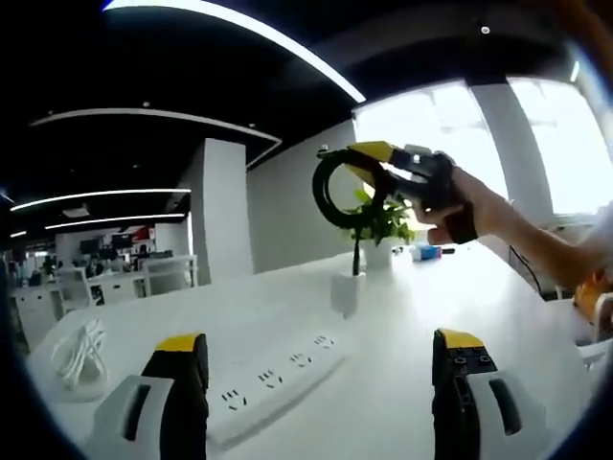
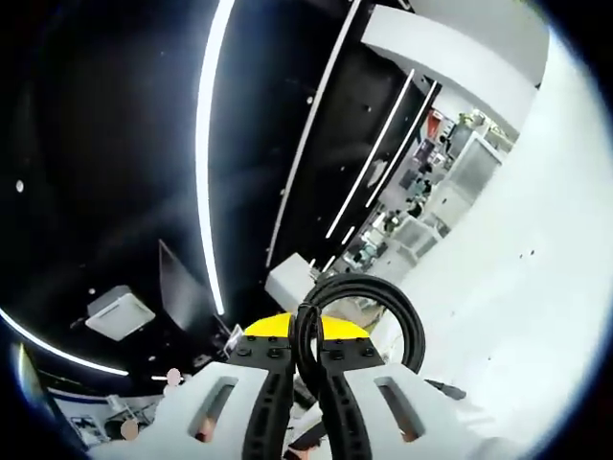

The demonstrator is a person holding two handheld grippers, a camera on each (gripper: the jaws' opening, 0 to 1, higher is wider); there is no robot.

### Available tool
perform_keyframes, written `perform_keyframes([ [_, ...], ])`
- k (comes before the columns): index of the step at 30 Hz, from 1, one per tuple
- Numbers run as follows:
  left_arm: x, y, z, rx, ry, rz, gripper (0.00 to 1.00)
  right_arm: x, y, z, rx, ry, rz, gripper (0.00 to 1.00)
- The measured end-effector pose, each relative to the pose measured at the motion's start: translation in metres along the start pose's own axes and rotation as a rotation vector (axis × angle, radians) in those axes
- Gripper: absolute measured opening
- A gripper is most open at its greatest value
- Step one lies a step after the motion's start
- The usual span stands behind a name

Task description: Straighten the power strip on the desk, plug the charger into it

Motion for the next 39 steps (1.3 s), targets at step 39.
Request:
perform_keyframes([
  [39,-0.096,0.0,0.012,-0.075,0.118,0.009,0.98,-0.027,0.027,-0.02,-0.027,-0.031,-0.047,0.06],
])
Point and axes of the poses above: the point that each gripper's makers call its tool centre point, and the gripper's own axes: x roughly backward along the fingers, z roughly to its right, y roughly out of its underside, the point moved 2 cm from there along x, roughly backward along the fingers, and after that the axes turned 14 degrees about x, right-handed, at the moved point
